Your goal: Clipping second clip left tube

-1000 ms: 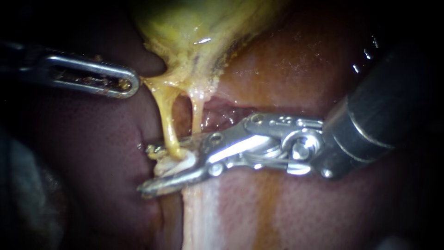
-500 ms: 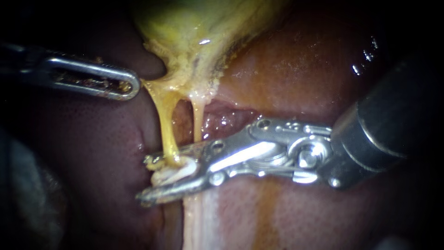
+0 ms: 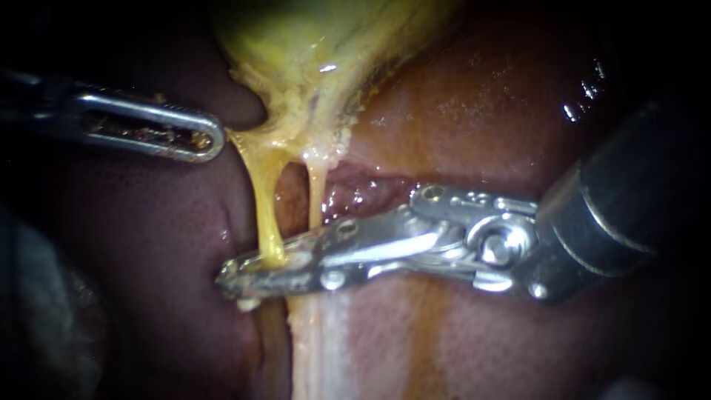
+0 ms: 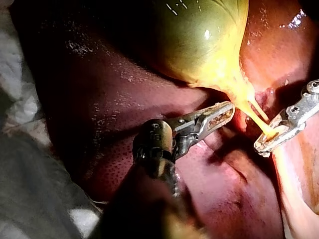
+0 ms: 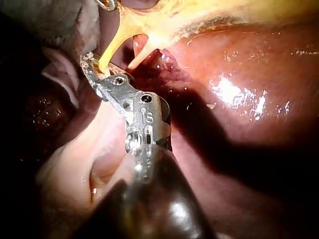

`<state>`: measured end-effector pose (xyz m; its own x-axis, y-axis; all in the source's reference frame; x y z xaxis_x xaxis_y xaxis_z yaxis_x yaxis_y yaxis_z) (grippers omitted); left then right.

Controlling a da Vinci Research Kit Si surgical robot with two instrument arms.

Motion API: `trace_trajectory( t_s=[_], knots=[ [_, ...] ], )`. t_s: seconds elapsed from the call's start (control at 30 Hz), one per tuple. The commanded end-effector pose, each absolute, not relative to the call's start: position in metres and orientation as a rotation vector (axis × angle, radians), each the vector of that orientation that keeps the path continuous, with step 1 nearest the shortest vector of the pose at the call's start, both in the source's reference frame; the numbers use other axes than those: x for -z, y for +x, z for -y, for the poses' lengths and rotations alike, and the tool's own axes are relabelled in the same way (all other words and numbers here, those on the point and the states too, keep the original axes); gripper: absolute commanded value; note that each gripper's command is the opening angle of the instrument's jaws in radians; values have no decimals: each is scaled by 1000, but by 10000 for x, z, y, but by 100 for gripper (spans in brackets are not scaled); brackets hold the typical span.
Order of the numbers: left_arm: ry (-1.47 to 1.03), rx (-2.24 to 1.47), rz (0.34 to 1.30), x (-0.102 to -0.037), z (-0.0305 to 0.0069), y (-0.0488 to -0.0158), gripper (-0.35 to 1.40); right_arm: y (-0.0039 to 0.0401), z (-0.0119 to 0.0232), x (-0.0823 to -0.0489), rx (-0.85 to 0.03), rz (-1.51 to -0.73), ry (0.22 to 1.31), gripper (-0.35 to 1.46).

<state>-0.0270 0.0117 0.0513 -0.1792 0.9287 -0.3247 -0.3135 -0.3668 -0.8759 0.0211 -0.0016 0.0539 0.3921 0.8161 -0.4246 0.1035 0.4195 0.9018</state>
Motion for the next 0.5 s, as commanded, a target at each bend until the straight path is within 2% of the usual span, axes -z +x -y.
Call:
trace_trajectory(
  t_s=[0.03, 0.33, 0.5],
  knots=[
    [-1127, -1706, 835, -514, -117, -270, -35, 209, 15, -541, -556, -1081, 1083, -35],
    [-1127, -1707, 838, -515, -117, -270, -35, 208, 19, -543, -491, -1069, 1126, -35],
    [-1128, -1707, 838, -516, -118, -270, -35, 208, 19, -545, -515, -1075, 1105, -35]
  ],
)
